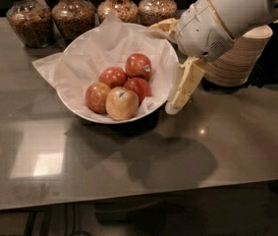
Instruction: Pick apple from white bowl
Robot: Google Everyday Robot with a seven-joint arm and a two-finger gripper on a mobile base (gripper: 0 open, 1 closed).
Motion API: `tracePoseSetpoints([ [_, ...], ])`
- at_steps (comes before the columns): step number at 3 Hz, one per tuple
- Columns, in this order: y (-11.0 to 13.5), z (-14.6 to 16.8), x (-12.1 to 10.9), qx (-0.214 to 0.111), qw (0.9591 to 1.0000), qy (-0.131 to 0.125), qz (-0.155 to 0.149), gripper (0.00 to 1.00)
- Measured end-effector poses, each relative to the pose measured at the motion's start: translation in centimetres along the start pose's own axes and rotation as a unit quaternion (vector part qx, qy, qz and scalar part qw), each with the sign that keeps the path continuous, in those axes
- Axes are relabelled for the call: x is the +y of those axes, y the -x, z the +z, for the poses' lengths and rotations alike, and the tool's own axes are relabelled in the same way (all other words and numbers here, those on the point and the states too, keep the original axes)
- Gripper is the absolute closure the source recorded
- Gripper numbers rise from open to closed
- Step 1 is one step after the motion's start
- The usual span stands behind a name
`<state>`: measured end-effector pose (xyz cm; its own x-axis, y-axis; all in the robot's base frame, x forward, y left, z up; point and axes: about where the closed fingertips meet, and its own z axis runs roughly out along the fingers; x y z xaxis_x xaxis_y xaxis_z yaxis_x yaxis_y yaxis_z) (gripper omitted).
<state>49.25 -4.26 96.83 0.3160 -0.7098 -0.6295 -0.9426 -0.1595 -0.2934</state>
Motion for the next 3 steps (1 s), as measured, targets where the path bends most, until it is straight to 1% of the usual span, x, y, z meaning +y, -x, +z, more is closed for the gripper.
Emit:
tracePoseSetpoints([
  [1,-0.1,1.9,-0.5,-0.024,0.9997,0.011,0.001,0.09],
  [2,-0.3,3.1,-1.0,-0.037,0.9992,0.018,0.001,0.18],
  [3,-0.3,3.7,-1.5,-0.042,0.9988,0.025,-0.004,0.15],
])
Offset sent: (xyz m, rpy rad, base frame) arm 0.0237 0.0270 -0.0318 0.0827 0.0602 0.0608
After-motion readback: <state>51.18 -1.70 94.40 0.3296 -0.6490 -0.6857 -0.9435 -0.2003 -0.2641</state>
